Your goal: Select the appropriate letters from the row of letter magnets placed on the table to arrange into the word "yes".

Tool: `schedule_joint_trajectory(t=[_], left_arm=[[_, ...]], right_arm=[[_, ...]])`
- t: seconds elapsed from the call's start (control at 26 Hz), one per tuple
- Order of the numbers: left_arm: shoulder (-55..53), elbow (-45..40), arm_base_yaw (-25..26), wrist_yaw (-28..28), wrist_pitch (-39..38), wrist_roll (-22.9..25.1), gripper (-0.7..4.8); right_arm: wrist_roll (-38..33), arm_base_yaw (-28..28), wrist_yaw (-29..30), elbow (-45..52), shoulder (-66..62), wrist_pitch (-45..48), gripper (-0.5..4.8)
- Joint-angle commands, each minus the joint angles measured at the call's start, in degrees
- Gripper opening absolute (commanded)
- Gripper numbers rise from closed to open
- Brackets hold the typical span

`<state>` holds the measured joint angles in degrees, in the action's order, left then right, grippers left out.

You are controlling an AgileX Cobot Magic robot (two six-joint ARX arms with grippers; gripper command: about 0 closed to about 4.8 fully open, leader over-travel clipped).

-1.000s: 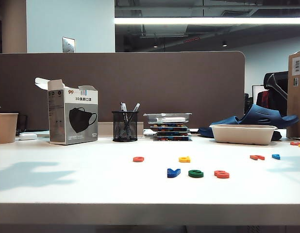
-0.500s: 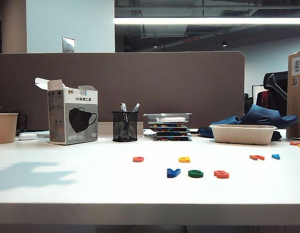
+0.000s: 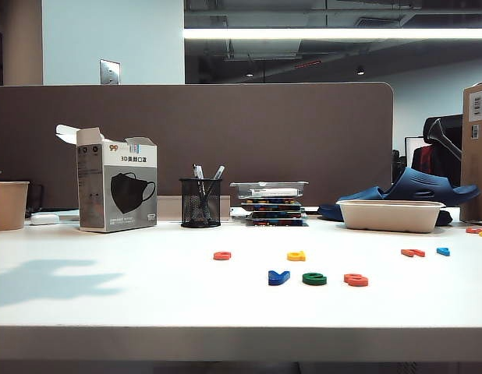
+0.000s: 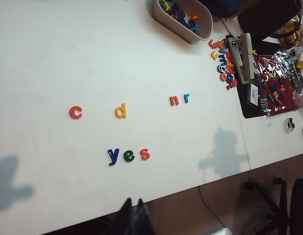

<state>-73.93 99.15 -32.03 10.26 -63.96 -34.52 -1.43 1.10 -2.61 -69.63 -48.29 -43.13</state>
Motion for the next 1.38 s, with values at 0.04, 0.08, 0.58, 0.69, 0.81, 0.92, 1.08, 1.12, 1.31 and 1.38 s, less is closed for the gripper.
schedule_joint_trajectory(t=[0.04, 0.08, 0.58, 0.69, 0.81, 0.92, 1.08, 1.12, 1.31, 1.38], left_arm=[[0.2, 0.2, -0.1, -0.2, 1.1, 0.2, -0.05], [0.2, 0.2, -0.1, -0.2, 1.1, 0.2, -0.05], [0.2, 0.2, -0.1, -0.2, 1.1, 5.3, -0.05], [0.2, 0.2, -0.1, -0.2, 2.1, 9.5, -0.05], [0.2, 0.2, -0.1, -0.2, 3.4, 10.8, -0.05], [0.2, 0.2, -0.1, -0.2, 3.6, 12.0, -0.05], [0.2, 0.2, -0.1, -0.2, 3.7, 13.6, -0.05], [0.2, 0.2, -0.1, -0.2, 3.7, 13.6, -0.05], [0.2, 0.2, -0.1, -0.2, 4.1, 14.7, -0.05], [0.2, 0.2, -0.1, -0.2, 4.1, 14.8, -0.05]], right_arm=[[-0.7, -0.1, 2.8, 7.4, 4.3, 6.1, -0.06], [-1.2, -0.1, 2.8, 9.6, 5.6, 7.2, -0.06], [-1.6, -0.1, 2.8, 38.1, 22.8, 27.4, -0.06], [-1.8, -0.3, 2.8, 45.7, 26.4, 34.0, -0.06], [-2.0, -0.3, 2.8, 50.2, 27.5, 37.2, -0.06], [-2.0, -0.3, 2.8, 53.7, 28.0, 40.7, -0.06], [-2.0, -0.3, 2.8, 56.5, 30.3, 43.9, -0.06], [-1.9, -0.3, 2.8, 56.9, 31.1, 43.8, -0.06], [-1.6, -0.3, 2.8, 58.8, 34.0, 43.8, -0.06], [-1.6, -0.3, 2.8, 59.8, 34.8, 44.0, -0.06]])
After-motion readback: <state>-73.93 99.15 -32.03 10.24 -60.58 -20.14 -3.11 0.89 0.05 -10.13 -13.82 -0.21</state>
